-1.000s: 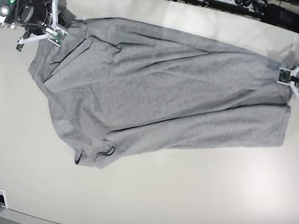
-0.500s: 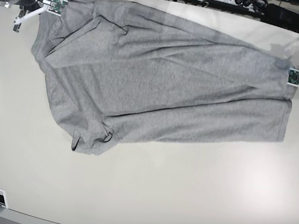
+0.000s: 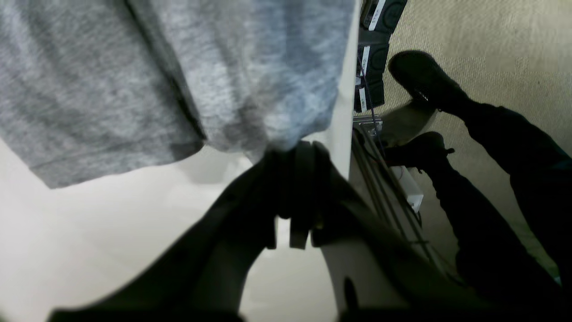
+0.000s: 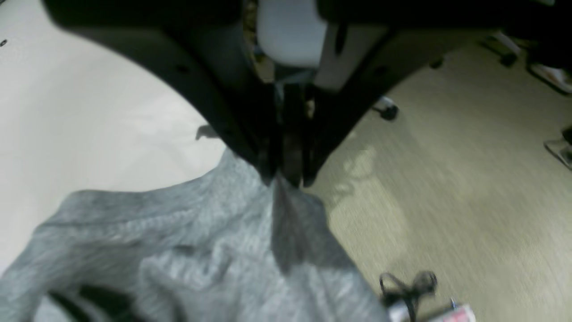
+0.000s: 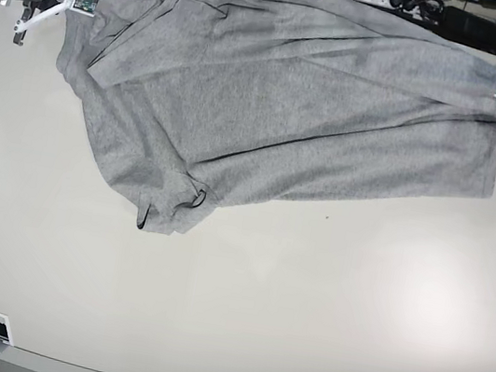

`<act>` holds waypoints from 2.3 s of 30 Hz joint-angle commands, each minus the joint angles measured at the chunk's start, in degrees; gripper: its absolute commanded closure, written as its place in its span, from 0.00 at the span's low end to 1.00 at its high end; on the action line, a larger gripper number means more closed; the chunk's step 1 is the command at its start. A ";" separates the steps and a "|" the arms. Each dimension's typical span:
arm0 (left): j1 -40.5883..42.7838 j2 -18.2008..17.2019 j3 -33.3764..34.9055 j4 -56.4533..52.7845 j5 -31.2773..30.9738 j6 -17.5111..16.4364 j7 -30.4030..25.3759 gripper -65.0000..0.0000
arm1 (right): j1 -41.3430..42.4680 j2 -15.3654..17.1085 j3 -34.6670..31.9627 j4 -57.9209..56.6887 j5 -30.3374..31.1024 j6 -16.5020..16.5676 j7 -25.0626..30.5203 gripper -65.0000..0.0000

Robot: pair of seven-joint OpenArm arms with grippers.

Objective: Layout the t-shirt on the table in an organized manner, then fold the t-shirt properly
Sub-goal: 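Drag the shirt with both grippers, left gripper pulling its corner along the table, then pull the shirt corner with the left gripper away from the right gripper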

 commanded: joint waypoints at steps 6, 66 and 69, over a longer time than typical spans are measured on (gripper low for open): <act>-0.87 -1.79 -0.55 0.37 -4.61 -0.08 0.57 0.39 | 0.35 1.14 0.52 0.87 5.33 0.00 -0.07 0.71; -23.67 18.23 -0.59 -19.52 -11.54 12.07 12.96 1.00 | 0.50 -5.86 0.52 12.24 5.60 -3.23 0.22 0.50; -23.69 18.23 -0.59 -19.52 -12.72 12.07 12.96 1.00 | 0.50 -5.84 0.55 12.24 5.60 -3.26 0.22 0.50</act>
